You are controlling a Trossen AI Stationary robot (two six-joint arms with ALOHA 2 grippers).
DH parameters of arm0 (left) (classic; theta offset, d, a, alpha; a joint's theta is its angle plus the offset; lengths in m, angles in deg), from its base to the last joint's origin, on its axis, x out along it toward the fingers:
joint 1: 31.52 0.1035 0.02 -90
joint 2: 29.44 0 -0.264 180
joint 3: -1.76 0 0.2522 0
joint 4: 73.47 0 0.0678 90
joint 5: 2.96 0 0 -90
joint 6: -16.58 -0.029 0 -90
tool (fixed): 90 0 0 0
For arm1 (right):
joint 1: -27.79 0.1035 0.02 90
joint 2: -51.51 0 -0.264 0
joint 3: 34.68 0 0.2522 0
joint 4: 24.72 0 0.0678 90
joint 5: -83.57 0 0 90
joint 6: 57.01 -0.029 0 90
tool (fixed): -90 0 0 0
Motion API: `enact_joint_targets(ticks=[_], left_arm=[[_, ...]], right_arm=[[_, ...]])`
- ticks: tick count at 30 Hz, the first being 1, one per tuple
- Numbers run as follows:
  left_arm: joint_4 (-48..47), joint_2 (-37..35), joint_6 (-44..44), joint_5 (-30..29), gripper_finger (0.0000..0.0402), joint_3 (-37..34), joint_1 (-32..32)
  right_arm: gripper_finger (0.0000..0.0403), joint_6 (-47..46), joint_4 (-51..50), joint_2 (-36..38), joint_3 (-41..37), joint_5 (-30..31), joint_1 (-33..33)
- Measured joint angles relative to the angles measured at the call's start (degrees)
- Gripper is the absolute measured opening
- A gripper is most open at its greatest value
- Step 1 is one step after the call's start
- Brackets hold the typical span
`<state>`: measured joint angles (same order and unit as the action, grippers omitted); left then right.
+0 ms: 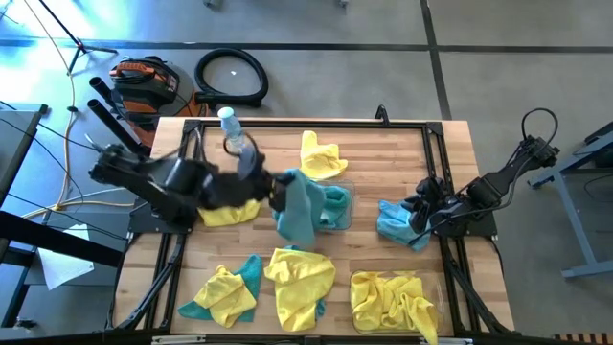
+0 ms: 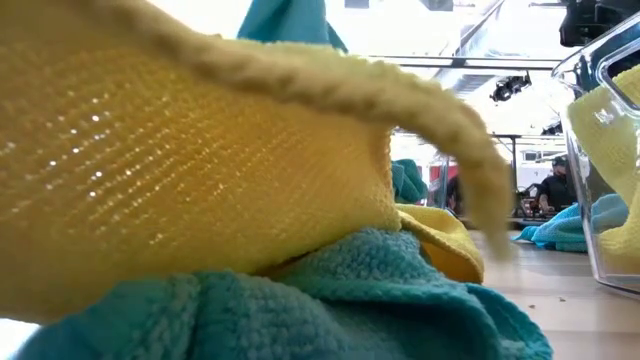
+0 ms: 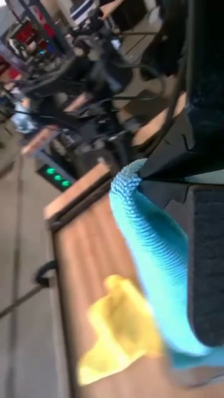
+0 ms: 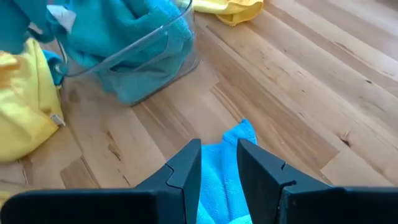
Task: Sort microfiber towel by color & place in baskets
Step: Put the blue towel in the top transparent bin
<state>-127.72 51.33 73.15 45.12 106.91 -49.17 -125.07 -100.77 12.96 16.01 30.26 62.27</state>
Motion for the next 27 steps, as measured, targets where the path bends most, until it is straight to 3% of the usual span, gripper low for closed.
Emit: enact_joint_targets(ticks=[7, 13, 18, 24, 27], left_arm=[[4.85, -3.34, -12.68, 3.12, 0.0, 0.0, 7.8], [-1.75, -2.16, -9.39, 11.09, 0.0, 0.0, 11.26], [-6.19, 3.01, -3.16, 22.96, 0.0, -0.07, 9.44], [-2.9, 5.75, -6.81, 32.91, 0.0, -0.07, 8.61], [-3.38, 5.64, -7.82, 34.4, 0.0, -0.07, 9.87]], right_arm=[[0.0096, -2.82, -0.02, -0.02, 0.0, 0.63, 0.0], [0.0096, -5.7, 0.05, -0.04, 0.0, 0.82, 0.0], [0.0096, -7.92, 0.03, -0.04, 0.0, 2.32, 0.0], [0.0096, -8.67, -0.33, -0.07, 0.01, 2.88, 0.0], [0.0096, -10.11, -1.1, -0.07, 0.01, 3.02, 0.0]])
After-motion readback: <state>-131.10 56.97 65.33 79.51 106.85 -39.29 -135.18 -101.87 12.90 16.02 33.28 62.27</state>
